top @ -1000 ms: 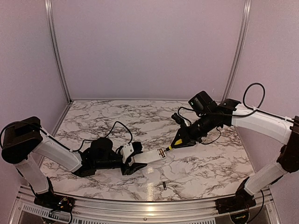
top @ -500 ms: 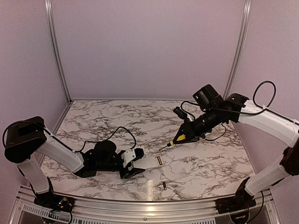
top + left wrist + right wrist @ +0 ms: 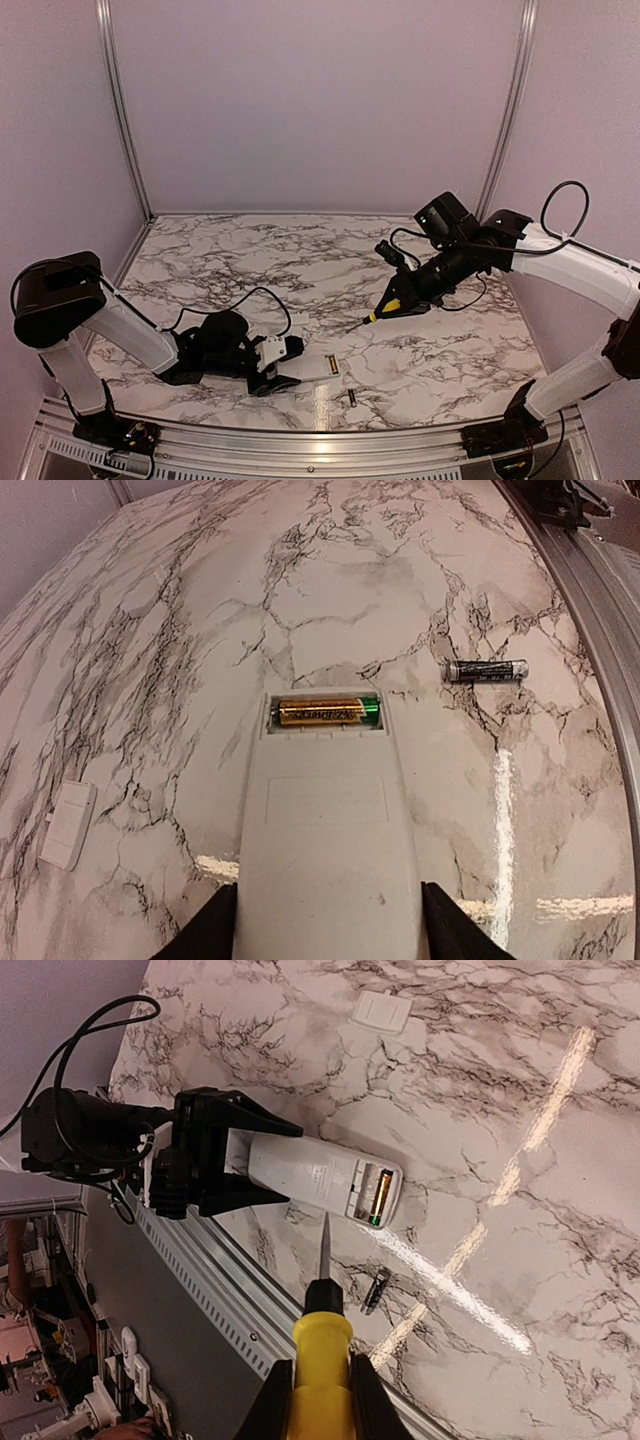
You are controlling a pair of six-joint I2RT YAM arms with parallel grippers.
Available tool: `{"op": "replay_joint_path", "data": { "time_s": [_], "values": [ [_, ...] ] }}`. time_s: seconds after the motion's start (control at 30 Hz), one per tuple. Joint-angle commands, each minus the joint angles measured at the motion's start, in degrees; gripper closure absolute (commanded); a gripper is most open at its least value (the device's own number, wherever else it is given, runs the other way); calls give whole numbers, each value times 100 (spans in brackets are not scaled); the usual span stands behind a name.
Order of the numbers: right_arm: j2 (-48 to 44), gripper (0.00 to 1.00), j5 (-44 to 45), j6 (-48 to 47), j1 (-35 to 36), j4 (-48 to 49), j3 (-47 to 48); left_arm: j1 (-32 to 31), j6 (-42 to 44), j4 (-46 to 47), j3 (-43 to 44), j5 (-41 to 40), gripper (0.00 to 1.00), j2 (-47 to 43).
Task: Unload the batteries from the remote control
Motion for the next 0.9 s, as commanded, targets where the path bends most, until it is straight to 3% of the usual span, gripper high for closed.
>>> {"op": "replay_joint_path", "data": {
  "time_s": [0.0,0.3,0.43,0.73,0.87],
  "values": [
    [-84,100,45,52,32,140,27,-4,-6,-70,-225,106,75,194],
    [-2,100,27,15,26,127,24,-4,-47,-341,-185,124,30,33],
    [37,100,4,0,34,135,24,-4,-124,-345,-222,-27,4,-178],
    [82,100,49,-20,31,144,24,-4,-415,-237,-316,-293,1,-903],
    [84,100,84,-1,34,184,6,-3,-459,-703,-112,-319,1,-1257]
  ]
}}
